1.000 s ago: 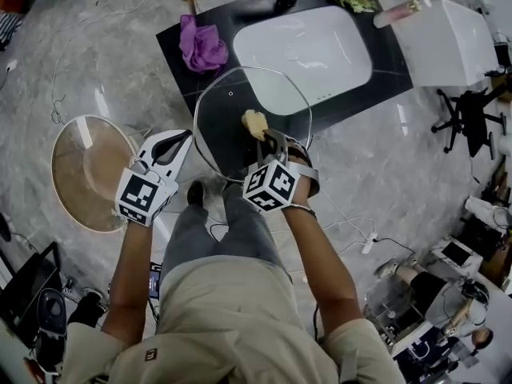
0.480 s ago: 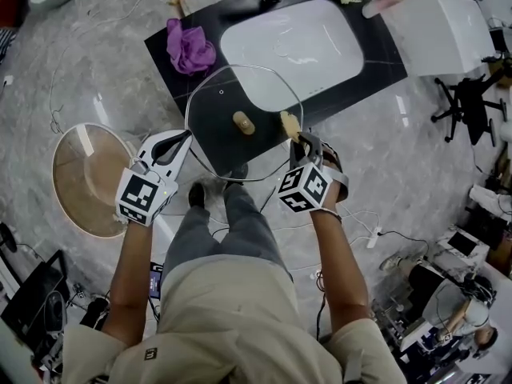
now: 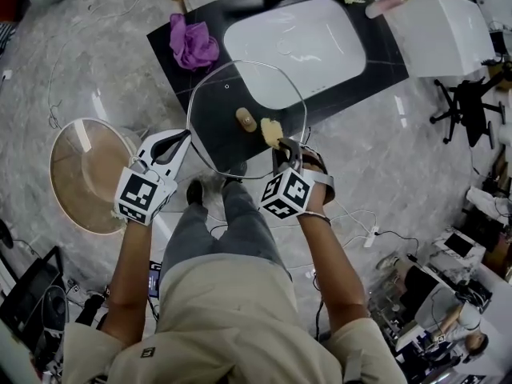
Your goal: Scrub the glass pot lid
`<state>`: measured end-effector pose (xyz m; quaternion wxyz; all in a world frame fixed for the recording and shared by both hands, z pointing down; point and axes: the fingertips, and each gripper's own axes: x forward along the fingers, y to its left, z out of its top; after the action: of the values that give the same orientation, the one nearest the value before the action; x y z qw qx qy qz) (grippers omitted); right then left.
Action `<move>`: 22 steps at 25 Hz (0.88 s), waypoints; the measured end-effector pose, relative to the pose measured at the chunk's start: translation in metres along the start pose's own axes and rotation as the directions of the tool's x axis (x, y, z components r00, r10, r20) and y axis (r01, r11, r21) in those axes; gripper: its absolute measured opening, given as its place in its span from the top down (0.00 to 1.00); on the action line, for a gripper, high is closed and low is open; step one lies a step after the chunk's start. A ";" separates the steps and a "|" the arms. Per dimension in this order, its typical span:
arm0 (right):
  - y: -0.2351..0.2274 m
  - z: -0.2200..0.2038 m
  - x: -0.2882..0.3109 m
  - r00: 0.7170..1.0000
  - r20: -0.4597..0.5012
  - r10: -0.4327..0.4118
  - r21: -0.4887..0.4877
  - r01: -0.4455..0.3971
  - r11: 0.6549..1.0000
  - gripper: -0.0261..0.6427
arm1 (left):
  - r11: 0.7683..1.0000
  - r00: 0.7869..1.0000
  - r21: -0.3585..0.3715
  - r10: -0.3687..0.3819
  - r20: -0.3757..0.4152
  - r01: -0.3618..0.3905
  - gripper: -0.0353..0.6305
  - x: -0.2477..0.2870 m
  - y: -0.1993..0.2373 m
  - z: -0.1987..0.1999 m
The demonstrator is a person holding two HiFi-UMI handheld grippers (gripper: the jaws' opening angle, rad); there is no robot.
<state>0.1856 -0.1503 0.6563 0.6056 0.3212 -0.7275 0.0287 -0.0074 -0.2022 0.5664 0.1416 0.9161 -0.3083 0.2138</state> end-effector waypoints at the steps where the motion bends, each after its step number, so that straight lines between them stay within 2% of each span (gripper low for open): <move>1: 0.010 0.009 0.002 1.000 0.010 0.017 -0.020 -0.017 1.000 0.89 | 1.000 1.000 -0.004 0.003 0.002 -0.003 0.93 -0.002 0.001 -0.002; 4: 0.041 0.039 0.006 0.996 0.043 0.084 -0.079 -0.081 0.994 0.89 | 1.000 1.000 -0.019 0.021 0.000 -0.021 0.93 -0.010 0.008 -0.010; 9: 0.090 0.094 0.009 0.976 0.093 0.195 -0.194 -0.175 0.965 0.88 | 0.997 0.998 -0.047 0.056 -0.001 -0.056 0.93 -0.028 0.019 -0.023; 15: 0.101 0.137 0.010 0.966 0.135 0.220 -0.229 -0.186 0.956 0.88 | 0.994 0.997 -0.067 0.083 0.004 -0.083 0.93 -0.042 0.028 -0.026; 22: 0.100 0.138 0.006 0.964 0.134 0.231 -0.233 -0.197 0.953 0.88 | 0.994 0.997 -0.069 0.082 0.005 -0.082 0.93 -0.042 0.029 -0.025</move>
<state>0.0162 -0.1333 0.6600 0.5702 0.1735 -0.8029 -0.0111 -0.0630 -0.1932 0.5719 0.1628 0.8981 -0.3532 0.2052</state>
